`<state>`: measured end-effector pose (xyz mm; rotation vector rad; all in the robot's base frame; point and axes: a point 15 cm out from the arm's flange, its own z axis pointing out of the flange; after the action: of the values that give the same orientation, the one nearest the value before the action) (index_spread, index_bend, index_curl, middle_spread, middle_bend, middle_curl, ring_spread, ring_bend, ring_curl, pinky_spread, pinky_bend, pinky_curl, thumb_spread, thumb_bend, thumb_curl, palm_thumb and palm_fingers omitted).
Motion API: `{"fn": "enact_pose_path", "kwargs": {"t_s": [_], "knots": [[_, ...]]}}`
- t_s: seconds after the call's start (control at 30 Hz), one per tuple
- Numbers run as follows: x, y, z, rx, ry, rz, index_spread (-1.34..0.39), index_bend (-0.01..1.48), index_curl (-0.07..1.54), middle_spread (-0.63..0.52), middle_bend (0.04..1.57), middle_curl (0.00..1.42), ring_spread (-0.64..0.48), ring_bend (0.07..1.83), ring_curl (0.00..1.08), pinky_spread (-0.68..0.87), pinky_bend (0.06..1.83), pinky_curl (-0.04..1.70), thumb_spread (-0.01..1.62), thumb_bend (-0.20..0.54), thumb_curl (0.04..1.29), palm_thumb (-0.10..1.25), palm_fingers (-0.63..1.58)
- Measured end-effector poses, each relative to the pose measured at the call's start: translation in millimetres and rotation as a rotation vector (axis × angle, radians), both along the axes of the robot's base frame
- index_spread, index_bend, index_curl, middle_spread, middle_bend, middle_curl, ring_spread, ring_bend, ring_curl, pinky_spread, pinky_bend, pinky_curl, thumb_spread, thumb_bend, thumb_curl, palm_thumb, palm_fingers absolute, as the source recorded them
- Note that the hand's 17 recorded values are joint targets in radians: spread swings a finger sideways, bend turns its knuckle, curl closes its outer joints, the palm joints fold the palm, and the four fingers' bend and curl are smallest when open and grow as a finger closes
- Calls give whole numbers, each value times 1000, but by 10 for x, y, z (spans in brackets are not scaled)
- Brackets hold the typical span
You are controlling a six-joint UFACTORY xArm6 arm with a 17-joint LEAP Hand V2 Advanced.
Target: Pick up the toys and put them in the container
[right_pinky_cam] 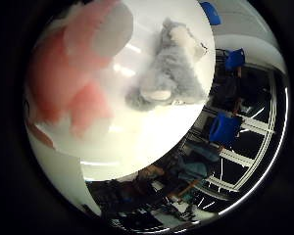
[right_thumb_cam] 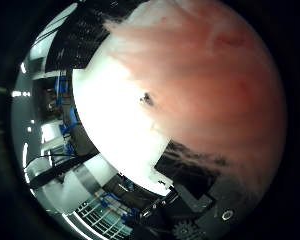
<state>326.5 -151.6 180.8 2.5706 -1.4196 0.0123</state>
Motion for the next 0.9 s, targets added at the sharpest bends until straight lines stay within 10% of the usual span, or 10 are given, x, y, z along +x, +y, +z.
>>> {"fn": "enact_pose_path", "kwargs": {"t_s": [0.9], "knots": [[-74, 894, 2880, 156, -123, 29, -277, 1017, 1045, -239, 1235, 1092, -273, 1329, 950, -163, 1165, 1324, 1100, -13, 589, 1048, 1010]]}}
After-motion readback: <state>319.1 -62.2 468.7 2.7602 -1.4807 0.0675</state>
